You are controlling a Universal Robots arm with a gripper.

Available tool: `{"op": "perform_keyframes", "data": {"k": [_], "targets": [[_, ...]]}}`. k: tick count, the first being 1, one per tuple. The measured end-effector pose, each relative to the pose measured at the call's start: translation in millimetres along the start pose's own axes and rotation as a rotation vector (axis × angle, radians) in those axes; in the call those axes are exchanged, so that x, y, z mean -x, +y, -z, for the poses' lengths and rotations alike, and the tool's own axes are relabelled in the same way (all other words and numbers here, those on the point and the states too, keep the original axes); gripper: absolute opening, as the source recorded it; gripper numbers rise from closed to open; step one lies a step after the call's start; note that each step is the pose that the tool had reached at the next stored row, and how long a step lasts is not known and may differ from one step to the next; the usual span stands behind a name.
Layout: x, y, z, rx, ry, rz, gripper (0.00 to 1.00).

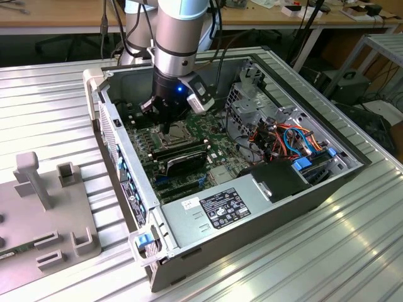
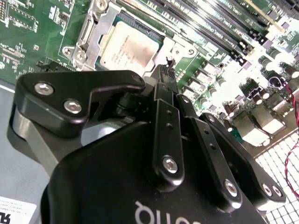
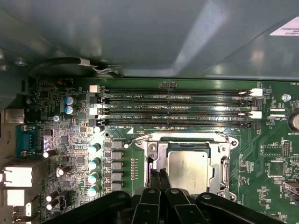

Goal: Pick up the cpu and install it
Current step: 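Close the cpu cover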

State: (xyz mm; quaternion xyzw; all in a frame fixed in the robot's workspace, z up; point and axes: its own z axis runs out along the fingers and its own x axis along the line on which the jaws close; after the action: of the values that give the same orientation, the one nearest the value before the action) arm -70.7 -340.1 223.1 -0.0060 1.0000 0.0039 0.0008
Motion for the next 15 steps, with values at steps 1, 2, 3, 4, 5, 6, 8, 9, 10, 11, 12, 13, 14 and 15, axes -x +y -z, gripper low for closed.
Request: {"op": "perform_keyframes", "data": {"k": [1, 2, 3, 4, 5, 6, 8, 9, 10, 11, 12, 13, 14, 15], "targets": [[0.0, 0.0, 0.0, 0.0, 0.0, 0.0, 0.11], [0.0, 0.0, 0.1, -0.0001, 0.0001, 0.0, 0.11], [0.3, 0.5, 0.2, -0.0005, 0.0003, 0.0, 0.11], [3.4, 1.6, 0.1, -0.0002, 0.0002, 0.0, 0.11], [5.6, 1.5, 0.1, -0.0001, 0.0001, 0.0, 0.11], [7.9, 1.5, 0.0, -0.0001, 0.0001, 0.0, 0.11], [12.9, 1.4, 0.1, -0.0002, 0.0004, 0.0, 0.11], [15.8, 1.4, 0.1, -0.0002, 0.0006, 0.0, 0.11], [17.5, 1.4, 0.1, -0.0002, 0.0011, 0.0, 0.11], [18.0, 1.3, 0.7, -0.0003, 0.0014, 0.0, 0.11], [18.1, 1.4, 1.6, -0.0001, 0.0014, 0.0, 0.11], [18.1, 1.4, 3.5, -0.0001, 0.0015, 0.0, 0.11], [18.2, 1.4, 5.7, -0.0001, 0.0014, 0.0, 0.11], [18.2, 1.5, 8.4, -0.0002, 0.0015, 0.0, 0.11]]}}
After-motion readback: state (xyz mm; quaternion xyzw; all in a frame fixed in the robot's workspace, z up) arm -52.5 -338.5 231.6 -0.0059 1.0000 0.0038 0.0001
